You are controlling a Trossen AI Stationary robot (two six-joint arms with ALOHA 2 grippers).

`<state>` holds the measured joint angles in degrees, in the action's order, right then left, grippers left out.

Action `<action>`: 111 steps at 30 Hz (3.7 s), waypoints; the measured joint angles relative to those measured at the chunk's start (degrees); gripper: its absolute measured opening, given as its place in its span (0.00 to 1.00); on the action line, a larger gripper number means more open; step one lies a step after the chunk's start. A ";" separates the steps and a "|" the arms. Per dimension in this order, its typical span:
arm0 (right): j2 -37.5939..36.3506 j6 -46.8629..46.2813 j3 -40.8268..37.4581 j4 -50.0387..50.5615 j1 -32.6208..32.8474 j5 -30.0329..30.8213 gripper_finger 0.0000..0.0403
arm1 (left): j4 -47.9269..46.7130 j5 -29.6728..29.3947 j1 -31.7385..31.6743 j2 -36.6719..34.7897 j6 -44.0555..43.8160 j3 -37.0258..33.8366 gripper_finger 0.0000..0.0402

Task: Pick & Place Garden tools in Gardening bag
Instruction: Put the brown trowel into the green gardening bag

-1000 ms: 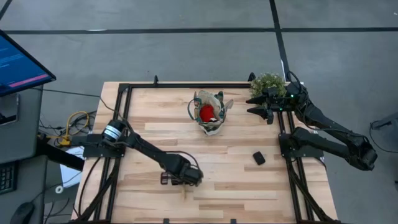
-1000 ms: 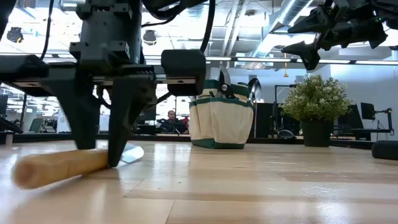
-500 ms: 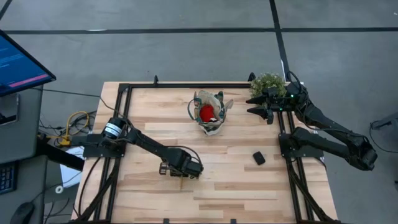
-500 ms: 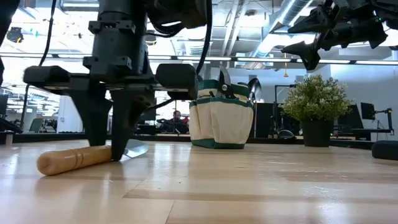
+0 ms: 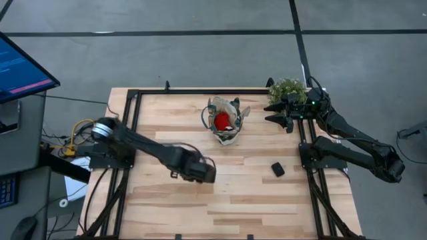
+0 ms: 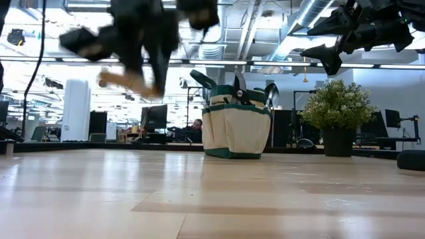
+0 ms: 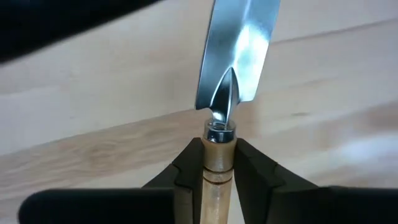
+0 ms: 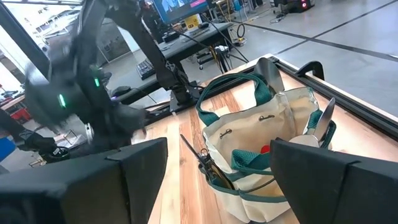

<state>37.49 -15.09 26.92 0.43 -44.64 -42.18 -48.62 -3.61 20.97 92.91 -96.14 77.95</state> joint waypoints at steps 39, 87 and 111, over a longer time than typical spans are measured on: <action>0.00 -6.33 0.00 0.60 0.00 7.76 0.66 | 61.09 22.06 0.00 -38.48 52.61 0.05 0.16; 1.29 -10.21 0.00 2.78 0.02 7.72 0.66 | 53.88 -74.63 13.94 -24.43 109.21 0.07 0.17; 1.29 -10.41 0.00 2.78 0.02 7.70 0.66 | 20.11 -32.41 9.59 -41.03 60.92 -23.47 0.17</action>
<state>38.79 -25.50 26.92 3.20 -44.62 -34.48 -28.51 -36.01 30.56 51.88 -35.22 54.48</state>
